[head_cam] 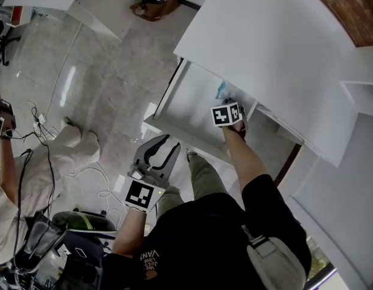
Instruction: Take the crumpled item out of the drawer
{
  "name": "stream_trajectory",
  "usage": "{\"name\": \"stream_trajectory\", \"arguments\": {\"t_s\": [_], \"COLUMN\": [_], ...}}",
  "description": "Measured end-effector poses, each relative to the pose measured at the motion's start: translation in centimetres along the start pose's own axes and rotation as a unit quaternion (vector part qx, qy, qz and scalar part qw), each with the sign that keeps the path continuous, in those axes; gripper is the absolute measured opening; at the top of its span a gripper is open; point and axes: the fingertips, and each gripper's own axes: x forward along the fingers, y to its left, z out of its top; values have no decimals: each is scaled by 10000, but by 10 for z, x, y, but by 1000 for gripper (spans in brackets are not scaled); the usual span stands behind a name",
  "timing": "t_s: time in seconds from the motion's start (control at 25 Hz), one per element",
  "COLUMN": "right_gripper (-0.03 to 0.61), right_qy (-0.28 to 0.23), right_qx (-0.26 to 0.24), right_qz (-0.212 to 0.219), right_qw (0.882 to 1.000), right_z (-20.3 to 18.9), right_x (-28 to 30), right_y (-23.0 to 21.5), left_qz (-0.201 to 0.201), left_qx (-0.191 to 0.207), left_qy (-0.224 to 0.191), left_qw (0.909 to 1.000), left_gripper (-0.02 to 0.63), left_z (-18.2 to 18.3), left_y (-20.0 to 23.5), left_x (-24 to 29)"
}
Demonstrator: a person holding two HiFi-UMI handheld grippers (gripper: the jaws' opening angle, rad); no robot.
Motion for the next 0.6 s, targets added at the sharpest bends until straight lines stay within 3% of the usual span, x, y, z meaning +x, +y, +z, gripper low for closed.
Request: {"name": "stream_trajectory", "arguments": {"t_s": [0.44, 0.6], "right_gripper": [14, 14], "right_qy": [-733, -942], "right_qx": [6, -121], "right_qz": [327, 539], "right_qw": [9968, 9940], "right_z": [29, 23], "right_x": [-43, -66], "right_y": [12, 23], "left_qz": [-83, -124], "left_qx": [78, 129], "left_qy": [-84, -131], "left_qw": [9999, 9998], "left_gripper": [101, 101], "left_z": [12, 11], "left_y": [2, -9], "left_x": [-7, -18]}}
